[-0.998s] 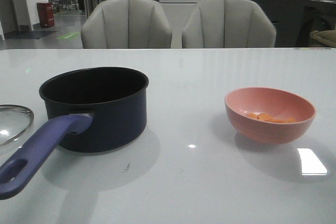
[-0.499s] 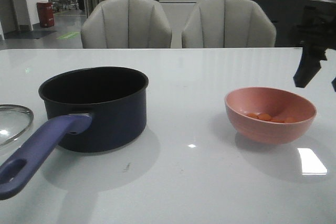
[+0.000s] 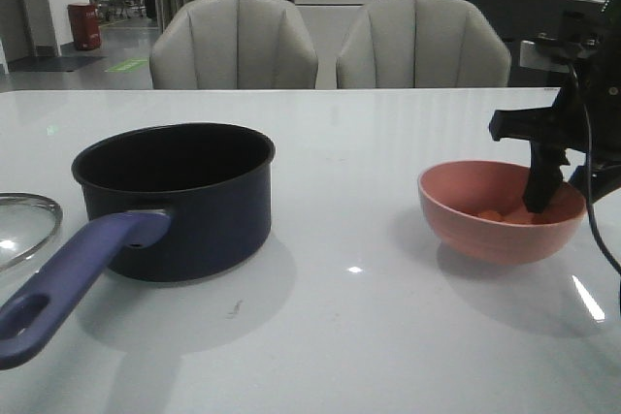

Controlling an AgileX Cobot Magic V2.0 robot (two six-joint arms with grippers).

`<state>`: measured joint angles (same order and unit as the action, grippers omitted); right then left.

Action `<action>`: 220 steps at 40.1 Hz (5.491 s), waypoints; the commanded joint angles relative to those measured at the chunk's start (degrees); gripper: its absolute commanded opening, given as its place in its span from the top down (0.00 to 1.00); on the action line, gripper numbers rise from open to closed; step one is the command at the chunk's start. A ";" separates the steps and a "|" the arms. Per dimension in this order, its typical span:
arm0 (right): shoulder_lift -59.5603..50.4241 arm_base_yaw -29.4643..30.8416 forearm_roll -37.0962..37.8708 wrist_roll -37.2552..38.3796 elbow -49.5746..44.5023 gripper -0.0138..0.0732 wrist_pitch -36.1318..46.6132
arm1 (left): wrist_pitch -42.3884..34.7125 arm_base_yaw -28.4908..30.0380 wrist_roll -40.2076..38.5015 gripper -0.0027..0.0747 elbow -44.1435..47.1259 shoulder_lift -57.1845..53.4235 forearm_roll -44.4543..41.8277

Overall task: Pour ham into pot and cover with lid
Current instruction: 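Grasp the rim of the pink bowl with the right gripper and lift, then carry the bowl over the pot and tip the slices in, then turn the empty bowl upright and move it back to its spot, then lower the bowl onto the table and open the right gripper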

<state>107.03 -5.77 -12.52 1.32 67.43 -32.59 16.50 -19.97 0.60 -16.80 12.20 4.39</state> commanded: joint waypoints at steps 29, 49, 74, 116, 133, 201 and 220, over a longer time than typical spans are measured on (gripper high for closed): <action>-7.84 -16.30 -1.49 -6.08 23.05 0.67 -4.89 | -4.96 -0.36 0.20 0.21 -1.75 0.43 0.51; -6.08 -27.54 0.98 -10.26 22.90 0.67 29.14 | -4.96 -0.36 0.20 0.21 -1.75 0.35 0.51; 7.80 -30.17 16.92 -24.00 5.45 0.67 94.48 | -4.96 -0.36 0.20 0.21 -1.67 0.35 0.51; 5.63 -35.05 -2.91 -22.09 4.32 0.67 91.79 | -4.96 -0.36 0.20 0.21 -1.67 0.35 0.51; -12.30 -26.86 -9.55 -18.64 4.41 0.67 39.60 | -4.96 -0.36 0.20 0.21 -1.67 0.35 0.51; -4.86 -1.30 -2.99 -15.20 4.45 0.27 -5.39 | -4.96 -0.36 0.20 0.21 -1.67 0.35 0.51; -31.11 -2.59 -2.90 -19.04 -5.40 0.27 1.32 | -4.96 -0.36 0.20 0.21 -1.67 0.35 0.51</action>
<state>83.17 -7.90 -15.11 -16.88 64.00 -36.90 16.04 -19.97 0.73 -16.80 12.17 4.39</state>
